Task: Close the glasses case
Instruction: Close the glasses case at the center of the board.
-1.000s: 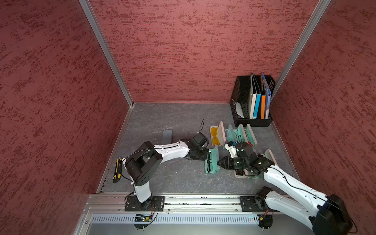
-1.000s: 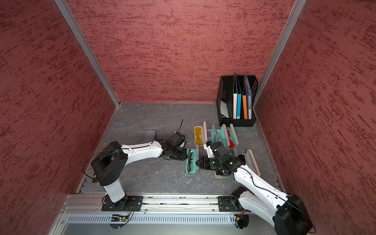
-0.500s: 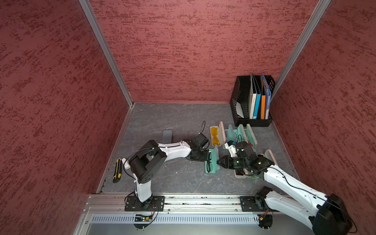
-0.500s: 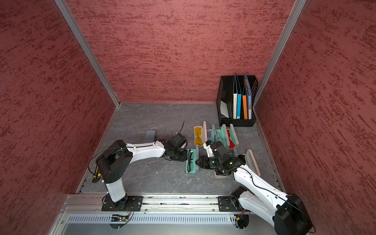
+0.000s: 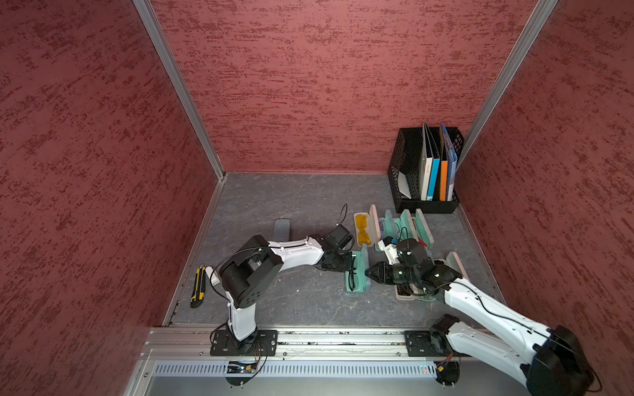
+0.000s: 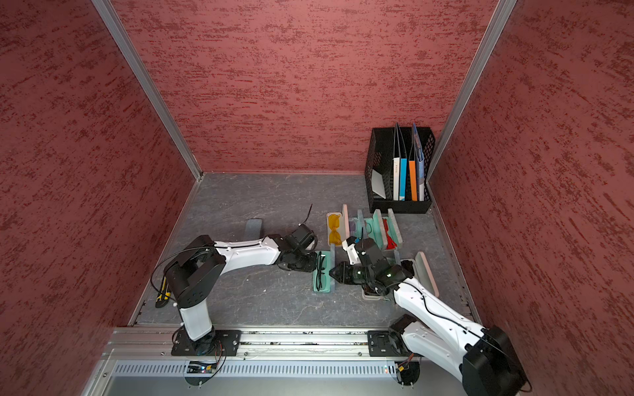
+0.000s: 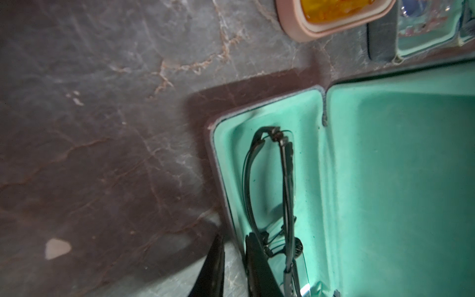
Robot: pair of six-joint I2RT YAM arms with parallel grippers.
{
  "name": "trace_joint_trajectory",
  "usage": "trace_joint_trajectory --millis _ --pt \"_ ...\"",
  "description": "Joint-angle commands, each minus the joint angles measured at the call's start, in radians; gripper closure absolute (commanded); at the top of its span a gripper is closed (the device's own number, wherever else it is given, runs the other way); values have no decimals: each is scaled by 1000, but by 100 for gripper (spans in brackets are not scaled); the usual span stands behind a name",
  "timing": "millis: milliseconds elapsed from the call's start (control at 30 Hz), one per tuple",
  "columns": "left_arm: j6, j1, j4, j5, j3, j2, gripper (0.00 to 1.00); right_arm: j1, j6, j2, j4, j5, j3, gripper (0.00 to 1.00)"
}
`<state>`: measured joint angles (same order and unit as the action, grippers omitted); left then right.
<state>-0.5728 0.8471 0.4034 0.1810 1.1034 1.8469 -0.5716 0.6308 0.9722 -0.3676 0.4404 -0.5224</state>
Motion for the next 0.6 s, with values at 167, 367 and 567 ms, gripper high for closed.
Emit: trace_joint_trajectory --millis 167,367,567 --pt "-18 6 -4 -5 23 24 82 10 0 34 66 25 13 74" --pt "-24 10 -8 -7 24 28 83 11 -4 52 75 22 16 75" --pt "-26 13 -15 -5 26 35 84 10 -6 78 95 28 25 77"
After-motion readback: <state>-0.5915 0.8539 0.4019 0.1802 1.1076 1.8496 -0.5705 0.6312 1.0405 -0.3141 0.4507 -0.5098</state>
